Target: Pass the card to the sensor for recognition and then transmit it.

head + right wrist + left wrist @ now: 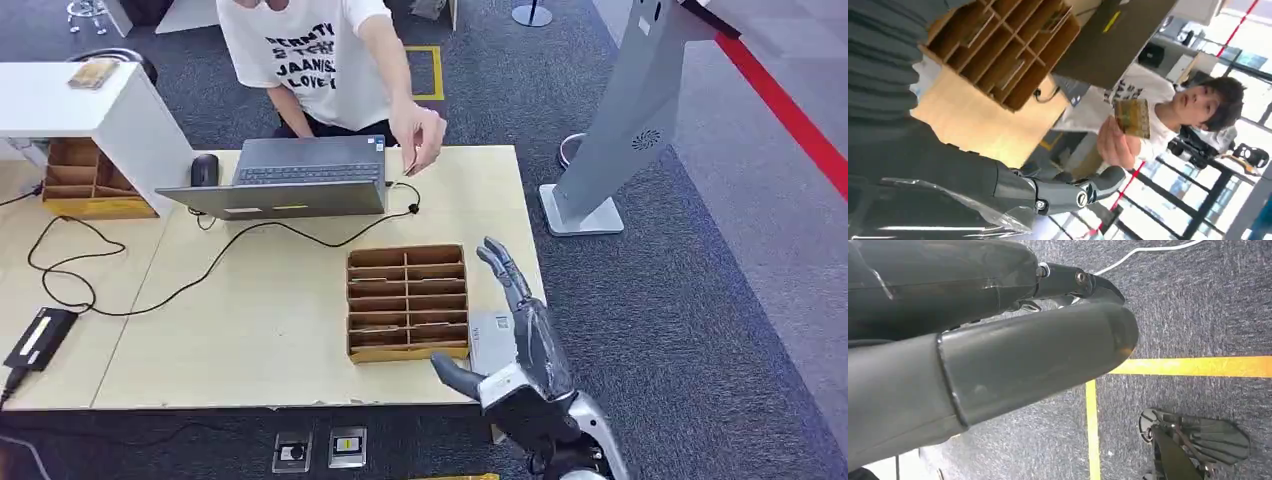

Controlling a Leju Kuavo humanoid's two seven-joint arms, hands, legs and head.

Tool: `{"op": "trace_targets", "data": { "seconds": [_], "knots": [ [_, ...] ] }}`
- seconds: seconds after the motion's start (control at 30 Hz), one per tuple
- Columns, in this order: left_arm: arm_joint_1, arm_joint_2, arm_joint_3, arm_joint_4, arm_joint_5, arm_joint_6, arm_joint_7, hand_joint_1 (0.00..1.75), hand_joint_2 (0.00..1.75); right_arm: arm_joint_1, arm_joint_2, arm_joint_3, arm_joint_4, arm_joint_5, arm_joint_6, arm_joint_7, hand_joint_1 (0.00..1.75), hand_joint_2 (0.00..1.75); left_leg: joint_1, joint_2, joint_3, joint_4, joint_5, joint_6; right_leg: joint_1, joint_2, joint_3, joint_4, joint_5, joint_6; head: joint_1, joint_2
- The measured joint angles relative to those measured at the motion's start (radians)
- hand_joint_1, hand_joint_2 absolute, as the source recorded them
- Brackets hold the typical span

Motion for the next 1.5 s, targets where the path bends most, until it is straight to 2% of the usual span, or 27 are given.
{"op": "trace_targets", "data": {
  "seconds": [0.1,0.27,0.63,0.87,1.0,1.3,1.33,1.4,1.43,1.47,1.5],
  "knots": [
    [-0.001,-0.001,0.0,0.0,0.0,0.001,0.0,0.0,0.0,-0.049,0.002,0.02,0.0,0.167,0.002,0.043,0.0,1.75,0.0,0.0,0.0,0.0,0.0,0.0,0.0,0.0,0.0,0.0,0.0,0.0,0.0,0.0],
    [-0.001,-0.002,0.0,0.0,0.0,0.002,0.007,0.0,0.0,-0.108,0.008,0.054,0.002,0.36,-0.017,0.082,0.0,1.75,0.0,0.0,0.0,0.0,0.0,0.0,0.0,-0.001,0.0,0.0,0.0,0.0,0.0,0.0],
    [-0.004,-0.004,-0.001,0.0,-0.003,0.002,0.01,0.0,0.0,-0.278,0.026,0.12,0.077,0.672,-0.122,0.186,0.0,1.75,0.0,0.0,0.0,0.0,0.0,0.0,0.0,-0.001,0.0,0.0,0.0,0.0,0.0,0.0],
    [-0.006,-0.006,-0.017,0.0,-0.011,0.003,0.01,0.0,0.0,-0.358,0.034,0.146,0.166,0.741,-0.179,0.205,0.0,1.75,0.0,-0.001,0.0,0.0,0.0,0.0,0.0,-0.001,0.0,0.0,0.0,0.0,0.0,0.0],
    [-0.007,-0.008,-0.025,0.0,-0.01,0.005,0.01,0.0,0.0,-0.441,0.061,0.176,0.281,0.742,-0.225,0.188,0.0,1.75,0.0,0.0,0.0,0.0,0.0,0.0,0.0,-0.001,0.0,0.0,0.0,0.0,0.0,0.0],
    [-0.007,-0.011,-0.032,0.0,-0.002,0.013,0.01,0.0,0.0,-0.502,0.116,0.222,0.45,0.738,-0.253,0.175,0.03,1.75,0.0,-0.002,-0.001,0.0,0.001,0.0,0.0,-0.002,0.0,0.0,0.0,0.0,0.0,0.0],
    [-0.007,-0.011,-0.032,0.0,-0.002,0.013,0.01,0.0,0.0,-0.506,0.12,0.225,0.463,0.738,-0.254,0.175,0.16,1.75,0.0,-0.002,-0.001,0.0,0.001,0.0,0.0,-0.002,0.0,0.0,0.0,0.0,0.0,0.0],
    [-0.007,-0.011,-0.032,0.0,-0.002,0.013,0.01,0.0,0.0,-0.51,0.124,0.232,0.484,0.733,-0.255,0.177,0.73,1.75,0.0,-0.002,-0.001,0.0,0.001,0.0,0.0,-0.002,0.0,0.0,0.0,0.0,0.0,0.0],
    [-0.007,-0.011,-0.032,0.0,-0.001,0.013,0.01,0.0,0.0,-0.511,0.126,0.237,0.489,0.726,-0.258,0.178,1.34,1.75,0.0,-0.002,-0.001,0.0,0.001,0.0,0.0,-0.002,0.0,0.0,0.0,0.0,0.0,0.0],
    [-0.007,-0.011,-0.033,0.0,0.0,0.014,0.01,0.0,0.0,-0.514,0.128,0.24,0.496,0.718,-0.263,0.178,1.55,1.75,0.0,-0.002,-0.001,0.0,0.001,0.0,0.0,-0.002,0.0,0.0,0.0,0.0,0.0,0.0],
    [-0.007,-0.011,-0.033,0.0,0.0,0.014,0.01,0.0,0.0,-0.519,0.13,0.244,0.505,0.713,-0.267,0.179,1.64,1.75,0.0,-0.002,-0.001,0.0,0.001,0.0,0.0,-0.002,0.0,0.0,0.0,0.0,0.0,0.0]
  ]
}}
